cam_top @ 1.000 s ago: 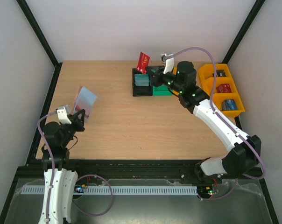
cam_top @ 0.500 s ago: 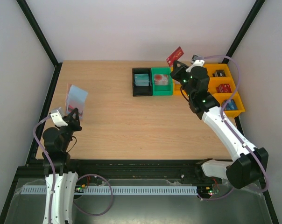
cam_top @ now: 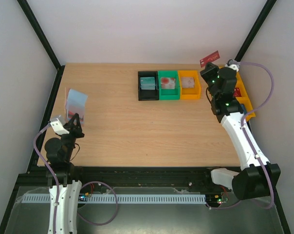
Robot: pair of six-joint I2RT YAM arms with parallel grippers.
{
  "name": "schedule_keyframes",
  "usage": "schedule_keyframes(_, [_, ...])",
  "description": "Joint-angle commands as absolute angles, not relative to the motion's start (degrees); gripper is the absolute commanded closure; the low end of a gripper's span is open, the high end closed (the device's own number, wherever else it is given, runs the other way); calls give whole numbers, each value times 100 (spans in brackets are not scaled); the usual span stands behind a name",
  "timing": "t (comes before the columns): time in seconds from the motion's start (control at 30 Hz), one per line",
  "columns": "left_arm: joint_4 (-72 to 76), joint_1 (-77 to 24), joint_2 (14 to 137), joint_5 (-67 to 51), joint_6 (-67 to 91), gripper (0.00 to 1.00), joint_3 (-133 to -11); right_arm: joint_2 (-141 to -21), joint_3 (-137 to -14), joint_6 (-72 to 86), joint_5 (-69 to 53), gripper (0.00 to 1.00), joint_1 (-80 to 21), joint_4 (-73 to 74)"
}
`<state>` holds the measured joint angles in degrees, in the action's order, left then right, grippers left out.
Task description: Take the credit cards out of the card holder
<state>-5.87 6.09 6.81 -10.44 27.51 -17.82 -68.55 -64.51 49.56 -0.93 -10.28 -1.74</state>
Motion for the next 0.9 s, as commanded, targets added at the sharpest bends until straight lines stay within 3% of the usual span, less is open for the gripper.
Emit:
schedule_keyframes(0.0, [-228,642,605,-987,2777,98,-1692,-6819,-6537,5122,-657,99,-435,217])
schedule_keyframes(0.2, [-165,638,647,-988,2791,98,-1631,-6756,-6515,5039,-898,98,391,471])
schedule_keyframes(0.43, [-123,642,677,-1022,2826,98,-1601,-6727,-5703,6406,-1298,99,1325,-429])
schedule_keyframes(0.73, [-145,659,694,-996,2809,98,-1621,-7048,-5269,8701,486,98,1354,-585])
schedule_keyframes(0.87, [-166,668,681,-970,2804,98,-1635,-7786,-5802,9300,805,99,1357,-328])
